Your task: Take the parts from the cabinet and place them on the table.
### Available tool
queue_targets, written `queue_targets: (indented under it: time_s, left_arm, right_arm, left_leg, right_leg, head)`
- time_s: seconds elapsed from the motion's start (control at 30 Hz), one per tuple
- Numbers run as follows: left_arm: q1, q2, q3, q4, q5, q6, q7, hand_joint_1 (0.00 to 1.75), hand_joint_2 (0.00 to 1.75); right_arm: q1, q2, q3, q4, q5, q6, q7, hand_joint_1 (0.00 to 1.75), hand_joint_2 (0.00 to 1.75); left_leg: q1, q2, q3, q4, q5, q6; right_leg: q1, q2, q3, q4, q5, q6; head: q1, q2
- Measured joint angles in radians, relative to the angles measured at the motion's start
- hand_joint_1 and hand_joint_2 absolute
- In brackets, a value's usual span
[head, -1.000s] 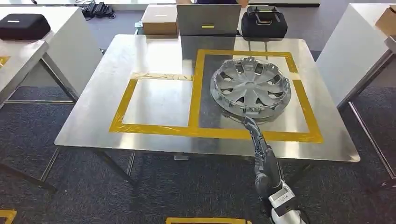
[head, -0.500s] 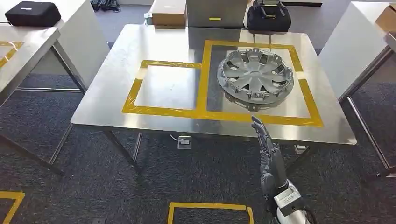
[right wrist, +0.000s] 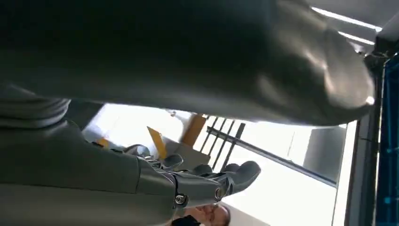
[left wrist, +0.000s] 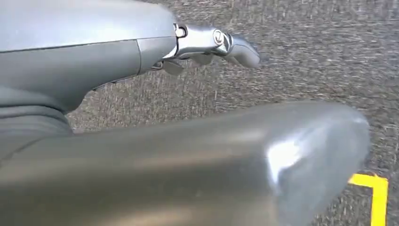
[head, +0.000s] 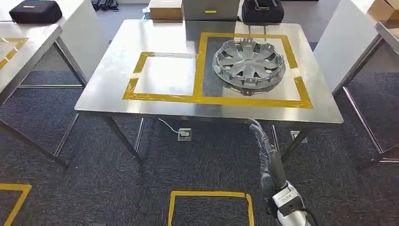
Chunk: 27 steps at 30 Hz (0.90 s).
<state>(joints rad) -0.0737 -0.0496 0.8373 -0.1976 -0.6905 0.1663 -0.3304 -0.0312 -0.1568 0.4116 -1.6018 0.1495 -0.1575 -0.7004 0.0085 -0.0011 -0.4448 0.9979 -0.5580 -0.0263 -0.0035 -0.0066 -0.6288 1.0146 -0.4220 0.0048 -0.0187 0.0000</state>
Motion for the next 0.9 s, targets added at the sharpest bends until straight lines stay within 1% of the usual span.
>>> queue_targets:
  time_s: [0.03, 0.07, 0.1, 0.13, 0.17, 0.2, 0.23, 0.27, 0.3, 0.33, 0.37, 0.4, 0.43, 0.47, 0.5, 0.53, 0.57, 0.6, 0.63, 0.67, 0.7, 0.73, 0.77, 0.8, 0.83, 0.87, 0.9]
  left_arm:
    - [0.000, 0.000, 0.002, 0.000, 0.000, -0.001, 0.000, 0.00, 0.00]
    - [0.000, 0.000, 0.007, 0.000, 0.000, -0.002, 0.003, 0.00, 0.00]
    - [0.001, 0.000, 0.008, 0.000, 0.000, -0.002, 0.012, 0.00, 0.00]
    - [0.003, 0.000, 0.011, 0.001, 0.000, -0.002, 0.018, 0.00, 0.00]
    - [0.001, 0.000, 0.013, 0.001, 0.000, -0.002, 0.024, 0.00, 0.00]
    - [0.001, 0.000, 0.014, 0.001, 0.000, -0.002, 0.027, 0.00, 0.00]
    - [0.001, 0.001, 0.014, 0.001, 0.000, -0.002, 0.029, 0.00, 0.00]
    - [0.001, 0.002, 0.014, 0.001, 0.000, -0.002, 0.033, 0.00, 0.00]
    - [0.002, 0.002, 0.015, 0.001, 0.000, -0.002, 0.033, 0.00, 0.00]
    - [0.002, 0.002, 0.015, 0.001, 0.000, -0.003, 0.034, 0.00, 0.00]
    - [0.002, 0.002, 0.015, 0.001, -0.001, -0.008, 0.033, 0.00, 0.00]
    - [0.002, 0.002, 0.015, 0.001, -0.004, -0.009, 0.033, 0.00, 0.00]
    - [0.002, 0.001, 0.015, 0.001, -0.007, -0.010, 0.032, 0.00, 0.00]
    - [0.001, -0.001, 0.015, 0.001, -0.011, -0.014, 0.029, 0.00, 0.00]
    - [0.003, -0.005, 0.015, 0.001, -0.017, -0.018, 0.026, 0.00, 0.00]
    - [0.003, -0.005, 0.015, 0.001, -0.020, -0.021, 0.023, 0.00, 0.00]
    - [0.002, -0.005, 0.015, 0.001, -0.027, -0.024, 0.022, 0.00, 0.00]
    - [0.002, -0.005, 0.015, 0.001, -0.031, -0.027, 0.023, 0.00, 0.00]
    - [0.003, -0.004, 0.015, 0.001, -0.037, -0.029, 0.024, 0.00, 0.00]
    - [0.004, -0.004, 0.015, 0.001, -0.041, -0.033, 0.026, 0.00, 0.00]
    - [0.005, -0.005, 0.015, 0.003, -0.047, -0.039, 0.029, 0.00, 0.00]
    - [0.005, -0.004, 0.015, 0.003, -0.051, -0.040, 0.033, 0.00, 0.00]
    - [0.004, -0.002, 0.015, 0.002, -0.056, -0.042, 0.036, 0.00, 0.00]
    - [0.003, 0.000, 0.015, 0.002, -0.059, -0.044, 0.040, 0.00, 0.00]
    - [0.003, 0.000, 0.015, 0.003, -0.066, -0.044, 0.049, 0.00, 0.00]
    - [0.004, 0.001, 0.015, 0.003, -0.071, -0.044, 0.058, 0.00, 0.00]
    - [0.004, 0.001, 0.015, 0.003, -0.073, -0.047, 0.065, 0.00, 0.00]
  right_arm:
    - [0.001, 0.001, -0.005, 0.002, 0.000, 0.000, 0.000, 0.00, 0.00]
    - [0.001, 0.003, -0.009, 0.004, 0.001, 0.000, 0.000, 0.00, 0.00]
    - [0.003, 0.005, -0.012, 0.009, 0.004, 0.000, 0.001, 0.00, 0.00]
    - [0.006, 0.005, -0.015, 0.017, 0.008, 0.000, 0.000, 0.00, 0.00]
    - [0.009, 0.006, -0.017, 0.023, 0.009, 0.000, 0.001, 0.00, 0.00]
    - [0.008, 0.008, -0.018, 0.031, 0.009, 0.000, 0.002, 0.00, 0.00]
    - [0.007, 0.008, -0.019, 0.037, 0.009, 0.000, 0.002, 0.00, 0.00]
    - [0.008, 0.009, -0.019, 0.044, 0.009, 0.000, 0.002, 0.00, 0.00]
    - [0.007, 0.010, -0.019, 0.053, 0.012, 0.003, 0.001, 0.00, 0.00]
    - [0.005, 0.013, -0.021, 0.066, 0.018, 0.007, 0.001, 0.00, 0.00]
    - [0.002, 0.018, -0.024, 0.089, 0.023, 0.014, 0.001, 0.00, 0.00]
    - [0.001, 0.024, -0.032, 0.107, 0.029, 0.020, 0.002, 0.00, 0.00]
    - [0.001, 0.031, -0.042, 0.132, 0.042, 0.026, 0.004, 0.00, 0.00]
    - [-0.003, 0.035, -0.052, 0.154, 0.065, 0.026, 0.014, 0.00, 0.00]
    - [-0.014, 0.040, -0.063, 0.189, 0.098, 0.029, 0.036, 0.00, 0.00]
    - [-0.026, 0.044, -0.072, 0.226, 0.112, 0.039, 0.058, 0.00, 0.00]
    - [-0.041, 0.048, -0.088, 0.301, 0.112, 0.073, 0.096, 0.00, 0.00]
    - [-0.061, 0.050, -0.104, 0.383, 0.100, 0.109, 0.115, 0.00, 0.00]
    - [-0.078, 0.055, -0.124, 0.484, 0.092, 0.157, 0.122, 0.00, 0.00]
    - [-0.100, 0.060, -0.142, 0.586, 0.092, 0.171, 0.124, 0.00, 0.00]
    - [-0.124, 0.064, -0.156, 0.677, 0.091, 0.180, 0.135, 0.00, 0.00]
    - [-0.138, 0.069, -0.171, 0.782, 0.090, 0.187, 0.166, 0.00, 0.00]
    - [-0.146, 0.072, -0.184, 0.855, 0.088, 0.182, 0.211, 0.00, 0.00]
    - [-0.151, 0.077, -0.197, 0.930, 0.080, 0.173, 0.274, 0.00, 0.00]
    - [-0.153, 0.083, -0.212, 1.000, 0.071, 0.164, 0.351, 0.00, 0.00]
    - [-0.152, 0.089, -0.226, 1.058, 0.072, 0.147, 0.434, 0.00, 0.00]
    - [-0.150, 0.094, -0.237, 1.105, 0.074, 0.127, 0.504, 0.00, 0.00]
  left_leg:
    - [-0.003, -0.002, -0.005, -0.001, -0.003, 0.013]
    - [-0.004, -0.002, -0.012, -0.002, 0.002, 0.018]
    - [-0.008, -0.001, -0.018, 0.001, 0.008, 0.027]
    - [-0.003, 0.003, -0.027, -0.006, 0.022, 0.042]
    - [-0.002, 0.007, -0.040, -0.005, 0.034, 0.052]
    - [-0.002, 0.007, -0.056, -0.005, 0.045, 0.059]
    - [-0.003, 0.008, -0.071, -0.004, 0.057, 0.060]
    - [-0.004, 0.008, -0.088, -0.003, 0.071, 0.063]
    - [-0.006, 0.008, -0.108, -0.001, 0.086, 0.064]
    - [-0.007, 0.008, -0.122, 0.002, 0.097, 0.063]
    - [-0.008, 0.008, -0.141, 0.005, 0.109, 0.062]
    - [-0.009, 0.008, -0.158, 0.009, 0.119, 0.061]
    - [-0.010, 0.008, -0.173, 0.013, 0.129, 0.059]
    - [-0.009, 0.008, -0.182, 0.018, 0.138, 0.056]
    - [-0.014, 0.007, -0.187, 0.022, 0.145, 0.049]
    - [-0.012, 0.008, -0.186, 0.020, 0.154, 0.042]
    - [-0.007, 0.009, -0.186, 0.015, 0.165, 0.036]
    - [-0.005, 0.010, -0.186, 0.010, 0.176, 0.030]
    - [-0.009, 0.008, -0.191, 0.004, 0.189, 0.022]
    - [-0.004, 0.003, -0.199, 0.017, 0.162, 0.018]
    - [-0.004, 0.003, -0.215, 0.057, 0.094, 0.012]
    - [-0.002, 0.003, -0.231, 0.118, 0.030, 0.006]
    - [0.000, 0.003, -0.247, 0.191, -0.023, 0.001]
    - [0.001, 0.003, -0.260, 0.262, -0.051, -0.003]
    - [0.002, 0.003, -0.260, 0.313, -0.042, -0.007]
    - [0.003, 0.003, -0.243, 0.319, -0.003, -0.009]
    - [0.005, 0.003, -0.207, 0.288, 0.044, -0.011]
  right_leg:
    - [-0.001, -0.002, 0.004, -0.003, 0.012, 0.006]
    - [-0.003, -0.002, 0.003, -0.006, 0.021, 0.012]
    - [-0.004, -0.001, 0.002, -0.009, 0.030, 0.020]
    - [-0.004, 0.002, -0.003, -0.008, 0.035, 0.028]
    - [-0.008, 0.003, -0.015, 0.011, -0.005, 0.031]
    - [-0.008, 0.004, -0.032, 0.057, -0.069, 0.033]
    - [-0.008, 0.004, -0.049, 0.125, -0.133, 0.036]
    - [-0.008, 0.004, -0.067, 0.203, -0.184, 0.038]
    - [-0.008, 0.004, -0.075, 0.270, -0.205, 0.039]
    - [-0.007, 0.004, -0.072, 0.302, -0.188, 0.038]
    - [-0.007, 0.004, -0.050, 0.295, -0.147, 0.036]
    - [-0.007, 0.004, -0.012, 0.256, -0.105, 0.032]
    - [-0.005, 0.004, 0.046, 0.182, -0.080, 0.025]
    - [0.000, 0.005, 0.120, 0.086, -0.090, 0.014]
    - [0.006, 0.003, 0.184, -0.017, -0.135, 0.005]
    - [0.008, 0.003, 0.190, -0.032, -0.140, 0.009]
    - [0.012, 0.004, 0.184, -0.036, -0.134, 0.004]
    - [0.013, 0.004, 0.179, -0.034, -0.126, -0.003]
    - [0.009, 0.002, 0.168, -0.043, -0.110, -0.011]
    - [0.004, -0.005, 0.157, -0.045, -0.094, -0.017]
    - [0.002, -0.004, 0.139, -0.045, -0.080, -0.025]
    - [0.001, -0.004, 0.123, -0.044, -0.067, -0.025]
    - [0.001, -0.006, 0.107, -0.043, -0.054, -0.024]
    - [0.001, -0.008, 0.089, -0.041, -0.042, -0.023]
    - [0.000, -0.010, 0.069, -0.038, -0.029, -0.020]
    - [-0.002, -0.012, 0.050, -0.034, -0.018, -0.016]
    - [-0.004, -0.014, 0.032, -0.029, -0.008, -0.012]
  head:
    - [0.004, 0.000]
    - [0.005, 0.000]
    - [0.005, 0.000]
    - [0.005, 0.000]
    - [0.007, 0.000]
    - [0.013, 0.000]
    - [0.017, 0.000]
    - [0.018, 0.000]
    - [0.019, 0.000]
    - [0.020, 0.000]
    - [0.021, 0.000]
    - [0.022, 0.000]
    - [0.022, 0.000]
    - [0.023, 0.000]
    - [0.023, 0.000]
    - [0.021, 0.000]
    - [0.021, 0.000]
    - [0.022, 0.000]
    - [0.021, 0.000]
    - [0.024, 0.000]
    - [0.021, 0.000]
    - [0.013, 0.000]
    - [0.012, 0.000]
    - [0.012, 0.000]
    - [0.010, 0.000]
    - [0.010, 0.000]
    - [0.009, 0.000]
